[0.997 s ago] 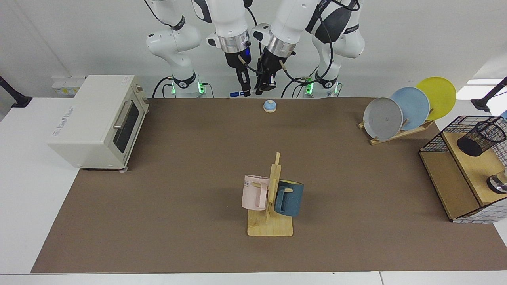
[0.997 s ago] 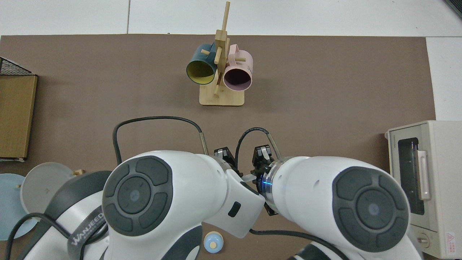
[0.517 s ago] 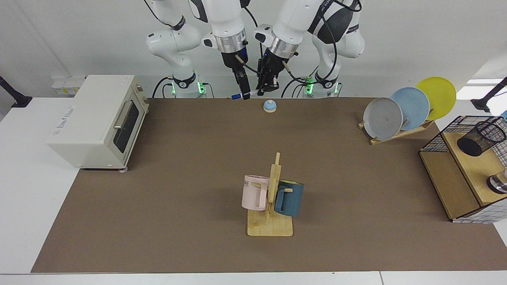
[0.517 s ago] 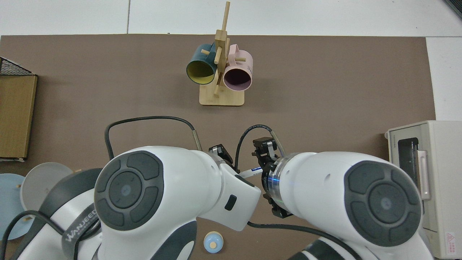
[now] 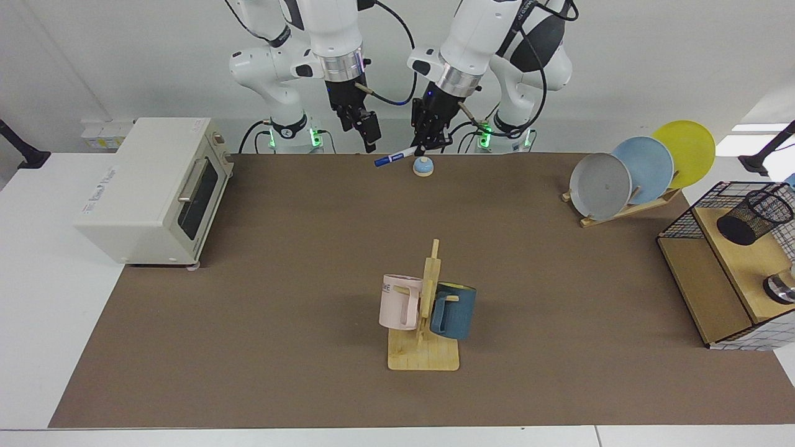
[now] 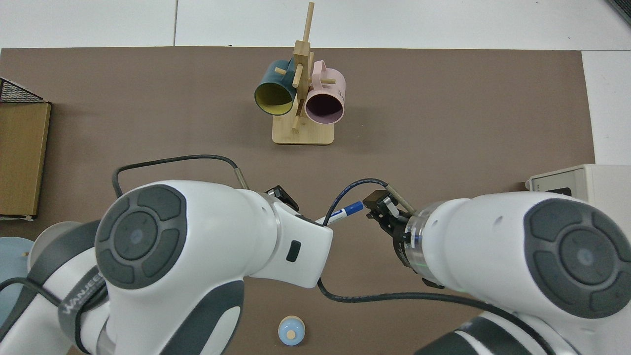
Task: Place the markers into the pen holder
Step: 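Open the right gripper while the left gripper pulls the marker away, then carry the marker past the stool with the left gripper while the right retreats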
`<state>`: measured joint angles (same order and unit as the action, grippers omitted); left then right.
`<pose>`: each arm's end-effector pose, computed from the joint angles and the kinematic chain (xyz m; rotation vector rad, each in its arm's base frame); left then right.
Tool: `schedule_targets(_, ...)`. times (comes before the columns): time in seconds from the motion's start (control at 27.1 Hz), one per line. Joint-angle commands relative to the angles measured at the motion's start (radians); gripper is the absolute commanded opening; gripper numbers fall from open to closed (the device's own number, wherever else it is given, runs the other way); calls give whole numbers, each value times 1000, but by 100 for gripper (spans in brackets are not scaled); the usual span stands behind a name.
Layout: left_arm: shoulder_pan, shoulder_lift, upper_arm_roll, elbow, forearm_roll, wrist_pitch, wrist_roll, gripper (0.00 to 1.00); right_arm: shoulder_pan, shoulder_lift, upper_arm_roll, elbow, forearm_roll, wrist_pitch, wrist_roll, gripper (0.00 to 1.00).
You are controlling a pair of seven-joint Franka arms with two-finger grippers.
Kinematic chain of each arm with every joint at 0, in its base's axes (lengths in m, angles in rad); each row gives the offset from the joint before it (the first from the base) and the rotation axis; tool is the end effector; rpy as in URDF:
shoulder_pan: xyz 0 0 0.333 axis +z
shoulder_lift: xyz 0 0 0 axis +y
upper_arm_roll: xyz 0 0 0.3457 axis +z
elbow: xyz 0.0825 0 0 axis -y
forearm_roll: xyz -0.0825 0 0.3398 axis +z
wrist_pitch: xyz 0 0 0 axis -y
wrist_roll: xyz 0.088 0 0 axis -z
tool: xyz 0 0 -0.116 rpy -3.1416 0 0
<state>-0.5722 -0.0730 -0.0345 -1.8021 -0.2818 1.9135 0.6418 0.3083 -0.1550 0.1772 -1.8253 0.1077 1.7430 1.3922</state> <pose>0.4092 -0.3118 0.6168 2.3794 -1.5898 0.2713 0.4087 0.2356 0.6254 -2.7201 1.3520 0.0341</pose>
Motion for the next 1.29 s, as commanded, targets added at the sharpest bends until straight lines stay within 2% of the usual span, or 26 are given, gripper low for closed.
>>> schedule_targets(0.0, 57, -14, -4, -25, 1, -2, -7, 0, -66, -27, 13, -3, -13, -40, -203, 99)
schedule_targets(0.3, 163, -21, -4, -19, 4, -40, -4, 0, -149, -31, 10, 4, -13, -43, -540, 99)
schedule_targets(0.48, 201, -30, -2, -14, 78, -111, -2, 0, -212, -31, 10, 26, -8, -43, -792, 99)
schedule_targets(0.7, 213, -33, 2, 12, 145, -186, -4, 0, -247, -14, 11, 72, -19, -88, -959, 99)
schedule_targets(1.03, 212, -42, 70, 78, 254, -336, -8, 0, -279, 126, 15, 326, -56, -260, -1101, 99)
schedule_targets(1.26, 213, -53, 113, 116, 360, -422, -16, 0, -278, 132, 16, 339, -88, -275, -1203, 99)
